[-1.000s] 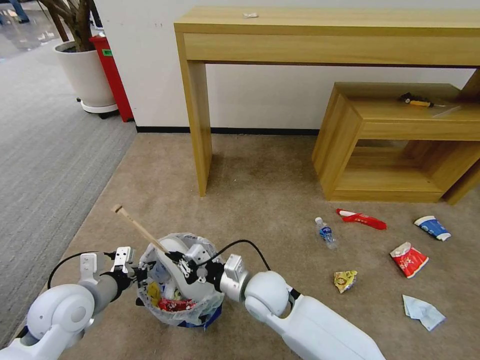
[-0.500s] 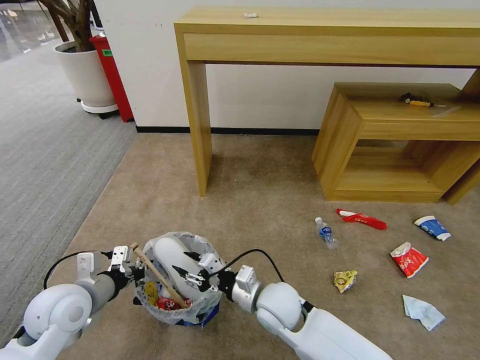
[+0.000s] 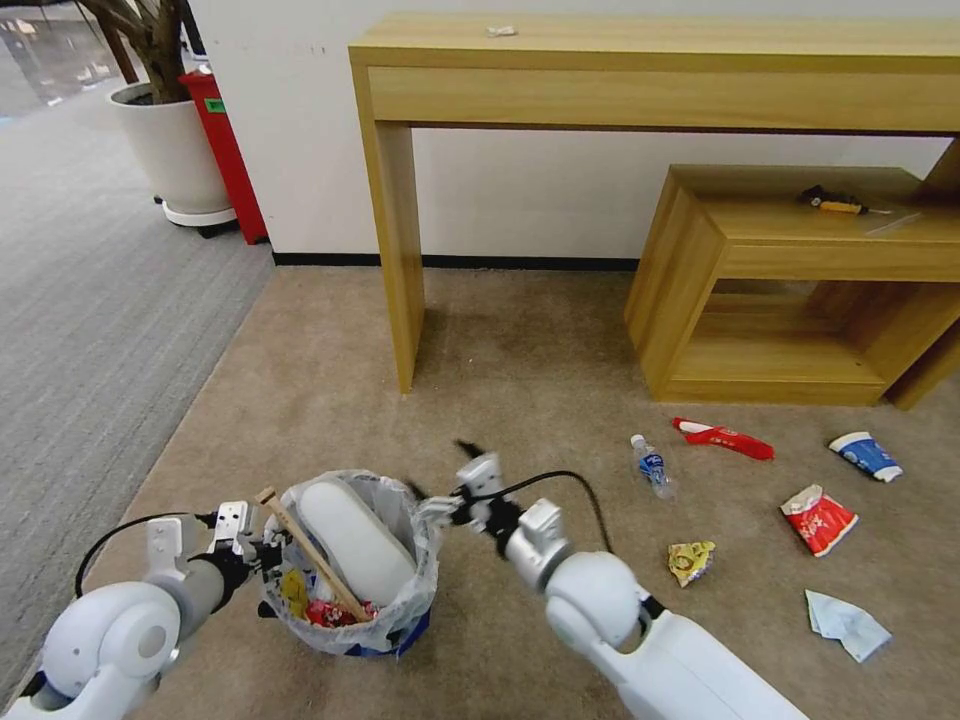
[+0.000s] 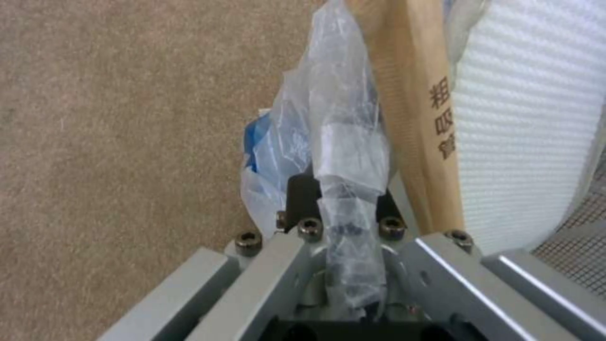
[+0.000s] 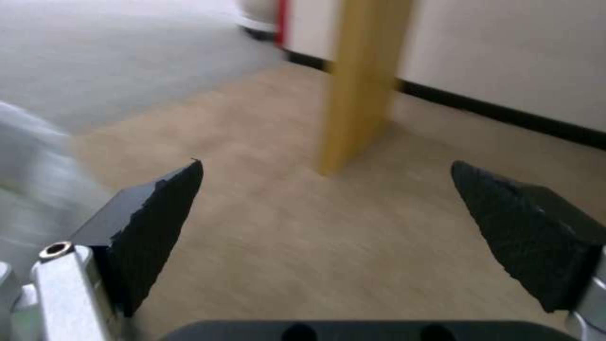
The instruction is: Pick up the trash bin and place the garbage on the floor into it.
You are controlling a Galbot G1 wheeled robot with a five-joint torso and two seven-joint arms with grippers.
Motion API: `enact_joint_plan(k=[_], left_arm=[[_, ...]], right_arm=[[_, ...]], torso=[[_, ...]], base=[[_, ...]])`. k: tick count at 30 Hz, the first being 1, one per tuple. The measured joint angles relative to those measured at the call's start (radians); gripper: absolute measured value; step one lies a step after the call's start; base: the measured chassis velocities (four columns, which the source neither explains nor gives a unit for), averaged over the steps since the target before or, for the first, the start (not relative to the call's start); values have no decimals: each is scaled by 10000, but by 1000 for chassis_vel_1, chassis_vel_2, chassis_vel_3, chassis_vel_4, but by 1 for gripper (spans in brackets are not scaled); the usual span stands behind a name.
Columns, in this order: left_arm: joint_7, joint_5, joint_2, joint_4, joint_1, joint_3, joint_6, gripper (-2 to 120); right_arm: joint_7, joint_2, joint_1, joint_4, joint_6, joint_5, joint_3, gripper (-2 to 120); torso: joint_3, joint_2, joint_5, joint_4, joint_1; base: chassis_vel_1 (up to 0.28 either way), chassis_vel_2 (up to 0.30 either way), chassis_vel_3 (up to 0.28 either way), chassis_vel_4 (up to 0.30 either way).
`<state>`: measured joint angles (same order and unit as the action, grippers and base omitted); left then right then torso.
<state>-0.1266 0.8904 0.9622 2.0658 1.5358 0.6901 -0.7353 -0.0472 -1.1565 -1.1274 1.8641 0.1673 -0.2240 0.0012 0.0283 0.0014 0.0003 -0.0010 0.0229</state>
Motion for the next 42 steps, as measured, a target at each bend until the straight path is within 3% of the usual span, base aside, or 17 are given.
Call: enact_joint_plan(k=[6, 13, 26, 42], left_arm=[[203, -85, 45, 142, 145, 119, 0, 0], [250, -144, 129, 320, 230, 70, 0, 0], [301, -195, 242, 610, 496, 164, 0, 0], [289, -271, 359, 569, 457, 172, 1, 0]], right_arm=[[329, -233, -1842, 202, -288, 542, 2149, 100], [652, -245, -2504, 290, -511, 674, 3273, 100], [723, -339, -2629, 368, -593, 738, 3438, 100], [901, -361, -2881, -76, -1024, 801, 3674, 100]], torso=[[0, 0, 1, 0, -1], [0, 0, -1, 3, 0], [1, 0, 0, 1, 0], [2, -2, 3, 0, 1]], base=[[0, 0, 0, 0], [-20, -17, 17, 11], [-184, -178, 189, 181], [-319, -321, 312, 326]])
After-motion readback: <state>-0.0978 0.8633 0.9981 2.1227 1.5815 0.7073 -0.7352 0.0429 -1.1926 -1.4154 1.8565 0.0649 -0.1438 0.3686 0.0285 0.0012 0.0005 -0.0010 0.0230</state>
